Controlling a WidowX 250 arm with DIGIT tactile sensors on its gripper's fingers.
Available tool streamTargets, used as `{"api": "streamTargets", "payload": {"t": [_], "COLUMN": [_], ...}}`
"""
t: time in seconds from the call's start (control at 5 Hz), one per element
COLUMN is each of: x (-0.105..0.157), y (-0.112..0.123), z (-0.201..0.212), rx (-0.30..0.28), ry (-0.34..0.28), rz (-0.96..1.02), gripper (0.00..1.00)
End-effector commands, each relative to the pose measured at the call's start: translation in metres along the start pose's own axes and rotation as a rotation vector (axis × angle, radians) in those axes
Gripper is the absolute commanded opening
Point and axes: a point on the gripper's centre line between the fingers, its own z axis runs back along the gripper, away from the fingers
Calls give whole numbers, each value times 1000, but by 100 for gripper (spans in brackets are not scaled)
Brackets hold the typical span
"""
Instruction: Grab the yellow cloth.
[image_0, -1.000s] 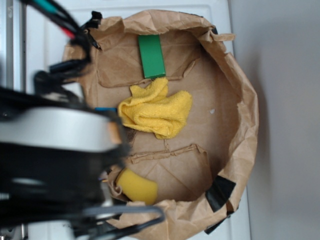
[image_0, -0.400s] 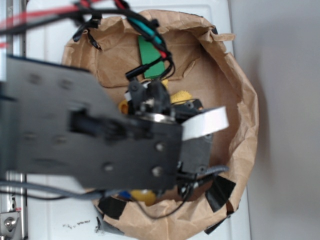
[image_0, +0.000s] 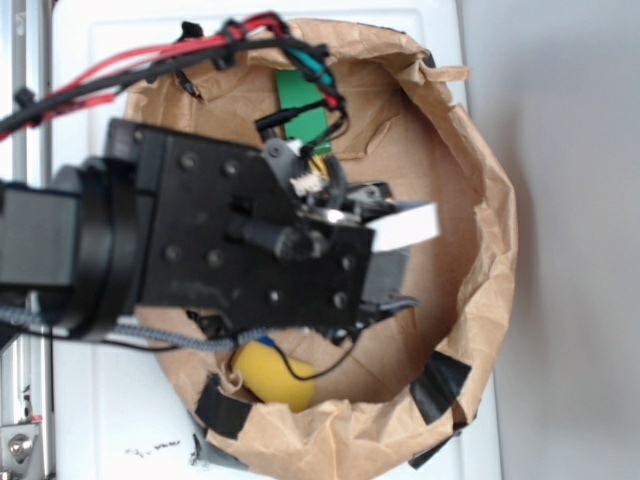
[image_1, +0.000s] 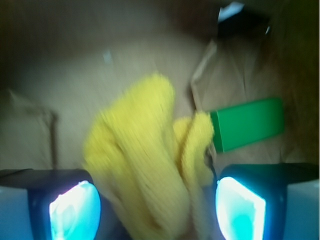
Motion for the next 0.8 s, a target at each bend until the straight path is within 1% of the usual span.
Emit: {"api": "streamTargets", "payload": {"t": [0.0,0.2,0.4,0.6], "x": [-16,-8,-6,-4], "y": [-2,-10,-14,-17], "z": [-33,-49,-50,-33], "rx": [-84,-103,-77,-111], "ry": [-9,-54,-81,-83], "rz": [-20,40,57,57], "gripper": [100,66,0,0]}}
